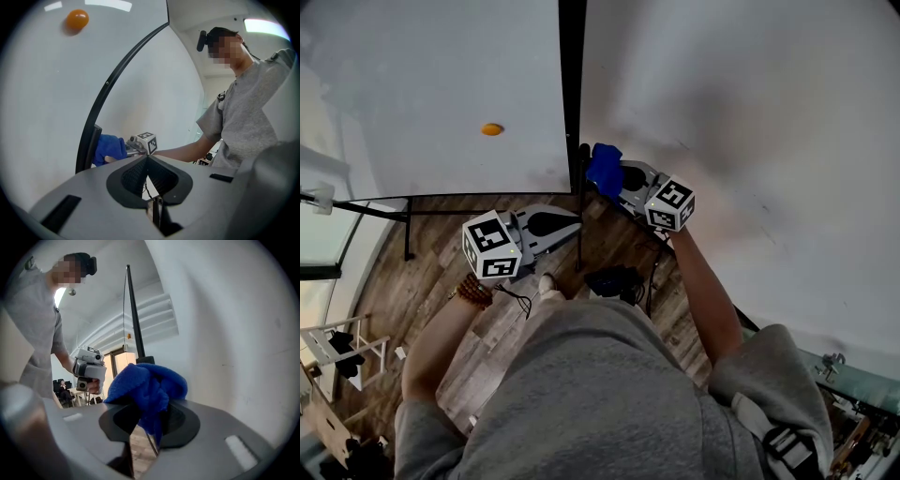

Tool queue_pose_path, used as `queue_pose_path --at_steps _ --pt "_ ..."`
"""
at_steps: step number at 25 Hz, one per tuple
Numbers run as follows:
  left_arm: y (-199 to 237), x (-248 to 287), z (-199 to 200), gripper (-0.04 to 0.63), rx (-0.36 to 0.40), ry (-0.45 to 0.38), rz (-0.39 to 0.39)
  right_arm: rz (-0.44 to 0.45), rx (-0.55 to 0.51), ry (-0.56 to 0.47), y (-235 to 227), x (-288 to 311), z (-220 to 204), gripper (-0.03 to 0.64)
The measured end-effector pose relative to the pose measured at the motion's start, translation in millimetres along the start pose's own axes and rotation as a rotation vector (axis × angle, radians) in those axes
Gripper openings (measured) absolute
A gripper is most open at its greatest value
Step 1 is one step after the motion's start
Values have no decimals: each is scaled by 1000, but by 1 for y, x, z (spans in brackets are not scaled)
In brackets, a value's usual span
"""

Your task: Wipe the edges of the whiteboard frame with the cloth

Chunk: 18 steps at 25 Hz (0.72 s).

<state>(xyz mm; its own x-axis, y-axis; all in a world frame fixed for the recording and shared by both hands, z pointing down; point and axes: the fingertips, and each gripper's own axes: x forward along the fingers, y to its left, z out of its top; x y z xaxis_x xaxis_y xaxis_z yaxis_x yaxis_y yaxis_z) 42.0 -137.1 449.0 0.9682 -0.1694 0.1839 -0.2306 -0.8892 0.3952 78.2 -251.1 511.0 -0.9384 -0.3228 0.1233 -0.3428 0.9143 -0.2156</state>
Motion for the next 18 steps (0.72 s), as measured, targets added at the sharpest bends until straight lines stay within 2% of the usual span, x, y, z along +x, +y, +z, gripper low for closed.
queue_pose_path --at_steps 6,12,18 --pt "3 -2 -2 8 -10 2 4 -44 15 11 5 2 -18 86" --pt "4 -4 -7 8 -21 3 2 -57 -92 174 14 16 -47 81" --pt "5 -7 -12 8 -25 2 -2 -135 -76 259 12 22 -56 81"
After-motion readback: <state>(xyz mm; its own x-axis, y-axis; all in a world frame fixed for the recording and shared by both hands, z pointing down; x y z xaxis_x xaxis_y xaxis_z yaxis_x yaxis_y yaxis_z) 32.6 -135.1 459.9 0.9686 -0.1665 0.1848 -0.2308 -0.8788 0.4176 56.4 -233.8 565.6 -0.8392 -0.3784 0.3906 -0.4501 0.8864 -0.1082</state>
